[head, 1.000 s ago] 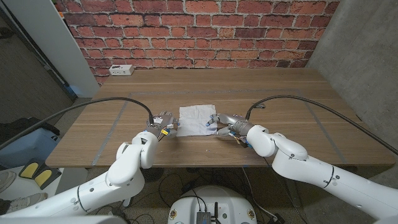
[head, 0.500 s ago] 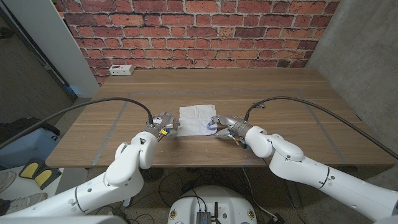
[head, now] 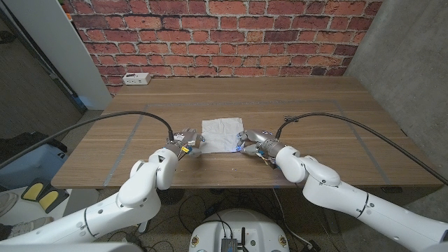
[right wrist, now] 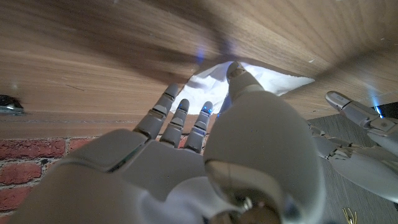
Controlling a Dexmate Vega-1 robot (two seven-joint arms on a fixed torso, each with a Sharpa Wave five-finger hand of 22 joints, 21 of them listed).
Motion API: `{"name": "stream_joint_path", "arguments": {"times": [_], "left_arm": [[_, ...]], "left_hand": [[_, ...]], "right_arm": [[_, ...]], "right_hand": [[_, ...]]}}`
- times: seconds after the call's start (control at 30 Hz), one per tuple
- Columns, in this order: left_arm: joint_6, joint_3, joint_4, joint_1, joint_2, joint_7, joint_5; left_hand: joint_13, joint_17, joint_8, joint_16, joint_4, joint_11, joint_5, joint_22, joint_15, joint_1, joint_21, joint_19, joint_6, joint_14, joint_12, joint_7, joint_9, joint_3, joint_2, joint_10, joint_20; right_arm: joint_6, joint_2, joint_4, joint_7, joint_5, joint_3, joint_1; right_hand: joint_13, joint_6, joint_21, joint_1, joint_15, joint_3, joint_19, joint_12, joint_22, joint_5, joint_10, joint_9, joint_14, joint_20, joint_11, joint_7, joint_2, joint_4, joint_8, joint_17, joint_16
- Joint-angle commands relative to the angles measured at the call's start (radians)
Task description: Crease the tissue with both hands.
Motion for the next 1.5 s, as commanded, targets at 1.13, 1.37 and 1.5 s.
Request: {"name": "stream_joint_path", "arguments": {"times": [1.13, 1.37, 1.5], "left_arm": [[-0.021, 0.017, 0.015, -0.033, -0.001, -0.025, -0.008], [-0.028, 0.016, 0.023, -0.043, -0.004, -0.029, -0.018], [-0.027, 0.015, 0.025, -0.046, -0.003, -0.031, -0.023]], "left_hand": [[0.003, 0.002, -0.005, 0.002, 0.014, 0.002, 0.002, 0.004, -0.002, -0.004, -0.015, -0.008, -0.107, -0.02, 0.001, -0.006, 0.0, -0.047, -0.021, -0.027, 0.001], [0.003, 0.002, -0.002, 0.002, 0.016, 0.0, 0.003, 0.004, -0.002, -0.006, -0.016, -0.007, -0.107, -0.019, 0.002, -0.007, 0.0, -0.053, -0.019, -0.029, 0.0], [0.003, 0.002, -0.001, 0.002, 0.018, 0.002, 0.003, 0.004, -0.003, -0.007, -0.017, -0.007, -0.108, -0.02, 0.002, -0.004, 0.0, -0.055, -0.018, -0.031, 0.0]], "right_arm": [[-0.23, 0.0, -0.027, 0.16, -0.184, -0.071, 0.052], [-0.166, 0.006, -0.003, 0.077, -0.167, -0.045, 0.028], [-0.094, 0.013, 0.026, 0.054, -0.1, -0.018, 0.022]], "right_hand": [[0.01, -0.397, -0.006, 0.138, -0.093, -0.023, -0.013, -0.042, 0.002, -0.006, -0.121, -0.009, -0.043, 0.008, 0.005, -0.143, 0.032, -0.039, -0.125, 0.008, -0.021], [0.01, -0.405, -0.009, 0.193, -0.104, 0.0, -0.023, -0.036, 0.002, -0.014, -0.119, -0.01, -0.042, 0.003, 0.001, -0.144, 0.043, -0.048, -0.117, 0.009, -0.021], [0.009, -0.311, -0.001, 0.15, -0.106, -0.035, -0.003, -0.022, 0.002, -0.027, -0.083, -0.01, -0.016, 0.011, 0.004, -0.141, 0.012, -0.019, -0.087, 0.008, -0.011]]}}
